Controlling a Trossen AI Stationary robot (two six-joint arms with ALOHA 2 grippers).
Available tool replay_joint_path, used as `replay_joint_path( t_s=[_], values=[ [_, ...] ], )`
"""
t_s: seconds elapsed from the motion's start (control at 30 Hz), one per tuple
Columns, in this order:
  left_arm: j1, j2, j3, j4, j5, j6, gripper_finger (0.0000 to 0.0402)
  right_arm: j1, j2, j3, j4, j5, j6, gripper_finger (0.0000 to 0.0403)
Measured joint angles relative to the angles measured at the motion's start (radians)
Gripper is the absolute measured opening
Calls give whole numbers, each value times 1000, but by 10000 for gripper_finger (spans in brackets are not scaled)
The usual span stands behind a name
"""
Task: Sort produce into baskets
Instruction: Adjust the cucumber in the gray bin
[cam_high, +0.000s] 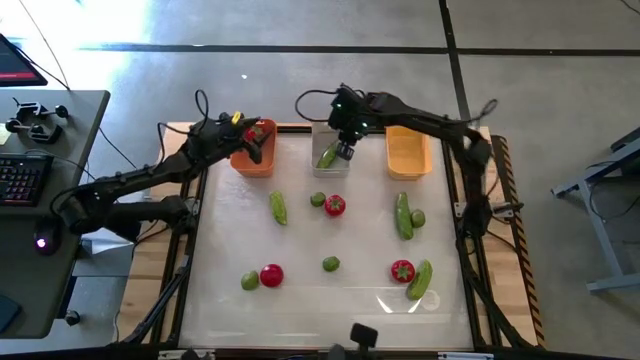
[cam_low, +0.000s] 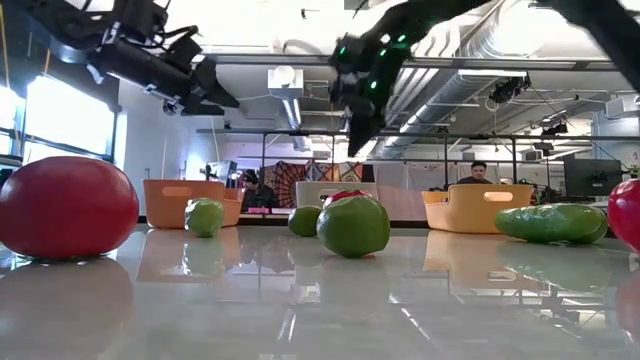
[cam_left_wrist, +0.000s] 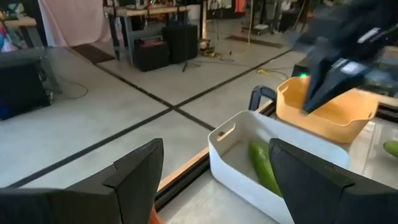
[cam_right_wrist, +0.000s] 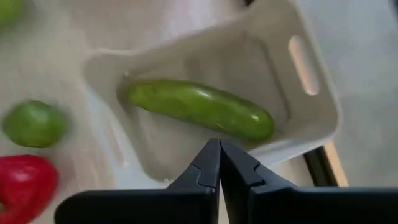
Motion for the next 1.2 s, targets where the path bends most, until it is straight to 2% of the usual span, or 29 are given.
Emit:
replay_joint_path(
  t_s=[0.27,0.53,0.8,1.0,1.1,1.2],
  values=[
    [0,-62,-19,-1,0,16,278,-26,213,227,-152,-36,-51,0],
    [0,-73,-20,-2,-1,18,278,-52,318,279,-203,-53,-63,0],
    [0,-73,-20,-2,-2,18,278,-73,347,281,-176,-47,-59,0],
    [0,-73,-20,-2,-2,17,278,-71,346,281,-84,20,-52,0],
    [0,-73,-20,-3,-2,17,278,-65,338,281,-51,-2,-68,0],
    [0,-73,-20,-4,-2,18,278,-52,327,281,5,-78,-103,0]
  ],
)
